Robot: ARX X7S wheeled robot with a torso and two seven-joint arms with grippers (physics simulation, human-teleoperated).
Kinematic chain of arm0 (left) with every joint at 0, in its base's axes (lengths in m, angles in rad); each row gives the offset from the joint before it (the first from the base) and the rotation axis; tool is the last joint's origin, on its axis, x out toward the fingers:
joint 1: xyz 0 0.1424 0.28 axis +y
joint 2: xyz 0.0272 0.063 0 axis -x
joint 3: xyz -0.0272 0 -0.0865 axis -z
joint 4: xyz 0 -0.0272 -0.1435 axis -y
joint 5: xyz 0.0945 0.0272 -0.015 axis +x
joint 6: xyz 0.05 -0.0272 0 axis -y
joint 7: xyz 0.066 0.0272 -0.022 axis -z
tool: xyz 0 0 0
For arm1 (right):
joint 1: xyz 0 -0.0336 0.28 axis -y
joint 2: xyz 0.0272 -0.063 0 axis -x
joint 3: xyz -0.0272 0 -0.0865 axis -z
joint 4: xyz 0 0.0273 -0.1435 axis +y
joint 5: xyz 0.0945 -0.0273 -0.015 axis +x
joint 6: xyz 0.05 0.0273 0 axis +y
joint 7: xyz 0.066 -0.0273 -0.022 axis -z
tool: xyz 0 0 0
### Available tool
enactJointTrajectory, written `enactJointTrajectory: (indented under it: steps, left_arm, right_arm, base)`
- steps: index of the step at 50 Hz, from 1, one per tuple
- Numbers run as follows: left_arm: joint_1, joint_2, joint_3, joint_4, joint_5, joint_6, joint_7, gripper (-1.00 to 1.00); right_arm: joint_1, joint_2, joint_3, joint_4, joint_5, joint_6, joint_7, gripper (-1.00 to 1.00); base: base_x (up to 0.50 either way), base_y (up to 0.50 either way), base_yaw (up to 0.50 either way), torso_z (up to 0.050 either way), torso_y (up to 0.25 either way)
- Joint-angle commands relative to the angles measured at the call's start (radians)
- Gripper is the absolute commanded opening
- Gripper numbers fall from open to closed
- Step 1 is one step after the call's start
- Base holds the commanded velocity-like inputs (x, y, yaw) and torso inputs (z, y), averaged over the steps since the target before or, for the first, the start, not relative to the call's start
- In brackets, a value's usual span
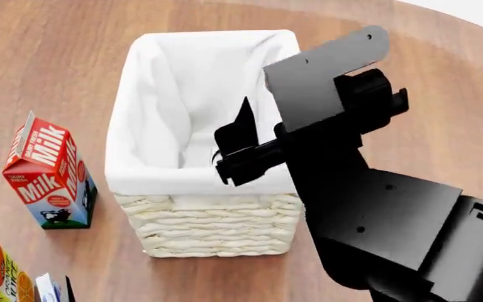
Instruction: Pick up the alphabet soup, and put it in the basket.
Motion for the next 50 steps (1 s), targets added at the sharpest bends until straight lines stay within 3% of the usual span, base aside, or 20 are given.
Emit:
enactJointTrajectory:
  steps: [1, 11, 21, 28, 41, 50]
  left_arm:
    - [-0.002, 0.0, 0.001, -0.002, 0.002, -0.006, -0.005, 1.0]
    - [0.003, -0.002, 0.001, 0.003, 0.003, 0.0, -0.007, 1.0]
    - [0.001, -0.003, 0.002, 0.004, 0.009, -0.003, -0.011, 1.0]
    - [0.007, -0.009, -0.006, 0.013, 0.011, -0.002, -0.022, 1.0]
    - [0.024, -0.029, -0.037, 0.037, 0.003, -0.012, -0.051, 1.0]
    - [0.048, -0.047, -0.06, 0.064, -0.001, 0.003, -0.07, 1.0]
  right_arm:
    - [-0.226, 0.149, -0.064, -0.28, -0.259, -0.21, 0.122, 1.0]
    - [-0.481, 0.214, -0.118, -0.304, -0.568, -0.455, 0.263, 1.0]
    - [-0.75, 0.196, -0.093, -0.078, -0.758, -0.842, 0.347, 1.0]
    - [-0.872, 0.144, -0.079, 0.093, -0.799, -0.995, 0.38, 1.0]
    - [-0.939, 0.132, -0.042, 0.226, -0.747, -1.115, 0.372, 1.0]
    - [-0.992, 0.194, 0.024, 0.203, -0.81, -1.149, 0.518, 1.0]
  base:
    - [0.0, 0.0, 0.0, 0.0, 0.0]
    - [0.0, 0.0, 0.0, 0.0, 0.0]
    - [0.0, 0.0, 0.0, 0.0, 0.0]
    - [0.0, 0.0, 0.0, 0.0, 0.0]
    - [0.0, 0.0, 0.0, 0.0, 0.0]
    - [0.0, 0.0, 0.0, 0.0, 0.0]
